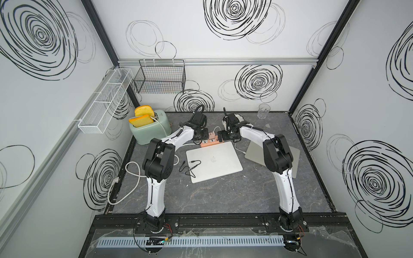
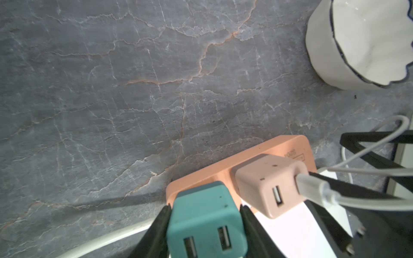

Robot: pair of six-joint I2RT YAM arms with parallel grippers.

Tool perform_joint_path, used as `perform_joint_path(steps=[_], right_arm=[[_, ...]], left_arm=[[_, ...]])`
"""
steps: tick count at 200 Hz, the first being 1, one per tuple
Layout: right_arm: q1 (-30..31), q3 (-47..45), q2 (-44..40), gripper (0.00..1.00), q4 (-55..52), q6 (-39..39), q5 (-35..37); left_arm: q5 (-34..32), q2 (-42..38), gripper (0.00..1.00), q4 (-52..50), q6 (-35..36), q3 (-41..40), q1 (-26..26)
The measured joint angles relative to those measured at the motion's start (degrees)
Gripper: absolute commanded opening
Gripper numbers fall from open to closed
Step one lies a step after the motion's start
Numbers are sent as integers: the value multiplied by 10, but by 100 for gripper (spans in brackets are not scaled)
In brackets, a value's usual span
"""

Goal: Unplug the laptop charger
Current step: Remove the plug from the socket, then place the plug at the center of the board.

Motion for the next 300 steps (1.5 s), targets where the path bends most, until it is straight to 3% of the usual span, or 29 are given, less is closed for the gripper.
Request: perform_joint_path(steps=[87,142,202,225,280,300], right_arm=[[0,-7,-3,100,18,-5,0],[4,-9,-8,99,9,0,-41],[23,-18,-43,99,-35,8,-91],[24,-35,-80,99,-39,10,-103],[11,-66,-153,99,-38,22,-136],[-11,-91,-182,99,-35,33,-155]], left_arm=[[15,0,33,-25,-12,43,19],[16,9,36,-23,6,27,77],[21,56,41,-14,9,28,79],[25,58,49,-9,9,27,79],[35,58,82,-3,6,4,79],[39,57,85,-3,7,0,79]])
